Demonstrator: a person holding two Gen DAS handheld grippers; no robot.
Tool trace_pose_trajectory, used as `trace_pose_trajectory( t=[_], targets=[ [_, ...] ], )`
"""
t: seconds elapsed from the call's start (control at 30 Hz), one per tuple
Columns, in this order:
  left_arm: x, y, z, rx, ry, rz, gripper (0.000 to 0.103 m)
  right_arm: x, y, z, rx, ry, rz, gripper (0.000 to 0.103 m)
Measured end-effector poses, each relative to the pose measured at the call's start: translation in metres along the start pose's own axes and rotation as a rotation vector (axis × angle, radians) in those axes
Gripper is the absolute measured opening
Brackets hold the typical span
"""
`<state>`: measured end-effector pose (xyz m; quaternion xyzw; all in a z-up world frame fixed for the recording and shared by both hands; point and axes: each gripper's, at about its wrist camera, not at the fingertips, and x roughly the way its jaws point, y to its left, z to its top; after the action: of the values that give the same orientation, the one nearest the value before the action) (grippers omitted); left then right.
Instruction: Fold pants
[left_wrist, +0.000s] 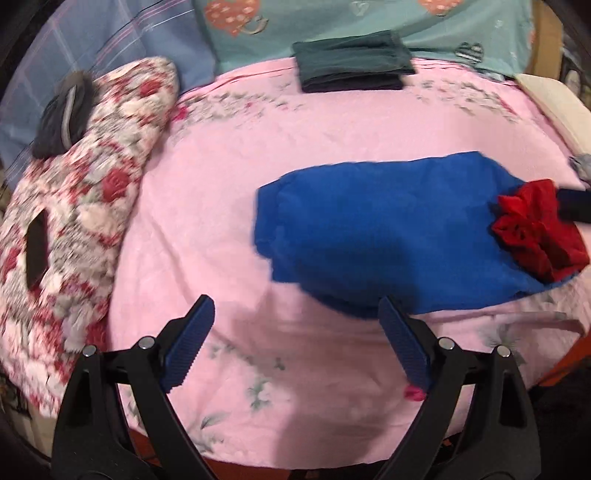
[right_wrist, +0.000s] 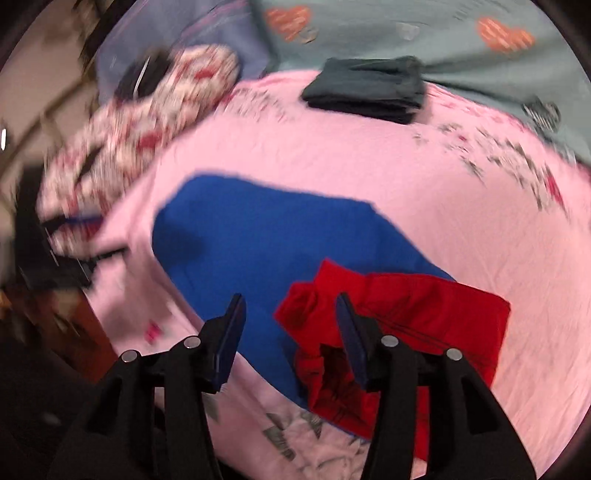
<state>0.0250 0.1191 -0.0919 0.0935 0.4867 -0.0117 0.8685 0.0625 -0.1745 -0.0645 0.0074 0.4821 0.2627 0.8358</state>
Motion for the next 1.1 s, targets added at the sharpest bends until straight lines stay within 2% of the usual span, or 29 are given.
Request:
trace_pose_trajectory(
  t=[0.07,0.17,0.27,0.33,0.37,0.43,0.5,0.57,0.73,0.83,0.93,1.0,1.07,1.1],
  targets=[
    [-0.002,-0.017,0.013,0.025,-0.024,-0.099,0.092,-0.017,-0.036,0.016,0.161,-0.023,0.064,0.051],
    [-0.010,-0.050,0.044,0.008,-0.075,-0.296,0.092,-0.017,-0.086,0.043,0.350,-0.030,0.183,0.052],
    [-0.012,-0.097,0.078,-0.009,-0.122,-0.478,0.091,0.002,-0.117,0.066,0.401,0.006,0.294,0.052],
    [-0.003,-0.138,0.094,0.026,-0.142,-0.552,0.090,0.021,-0.131,0.079,0.374,0.055,0.342,0.052],
    [0.006,-0.156,0.097,0.039,-0.121,-0.544,0.086,0.036,-0.137,0.085,0.357,0.093,0.368,0.052],
    [0.037,-0.188,0.097,0.053,-0.024,-0.527,0.064,0.063,-0.145,0.092,0.334,0.171,0.410,0.052],
    [0.071,-0.205,0.087,0.026,0.094,-0.481,0.050,0.091,-0.147,0.092,0.276,0.258,0.463,0.052],
    [0.086,-0.210,0.076,0.015,0.097,-0.370,0.052,0.112,-0.145,0.089,0.212,0.322,0.504,0.052],
    [0.095,-0.213,0.072,-0.039,0.108,-0.350,0.055,0.145,-0.134,0.079,0.128,0.463,0.662,0.052],
    [0.097,-0.217,0.073,-0.033,0.111,-0.331,0.058,0.151,-0.123,0.083,0.073,0.492,0.781,0.053],
    [0.102,-0.222,0.073,-0.034,0.128,-0.319,0.060,0.161,-0.124,0.088,0.060,0.459,0.695,0.054],
    [0.097,-0.212,0.072,-0.027,0.133,-0.311,0.060,0.172,-0.122,0.086,0.111,0.524,0.789,0.054],
    [0.097,-0.212,0.073,-0.024,0.140,-0.308,0.060,0.177,-0.109,0.082,0.094,0.577,0.896,0.055],
    [0.097,-0.212,0.073,-0.026,0.143,-0.309,0.060,0.181,-0.102,0.080,0.085,0.597,0.905,0.058]
  ],
)
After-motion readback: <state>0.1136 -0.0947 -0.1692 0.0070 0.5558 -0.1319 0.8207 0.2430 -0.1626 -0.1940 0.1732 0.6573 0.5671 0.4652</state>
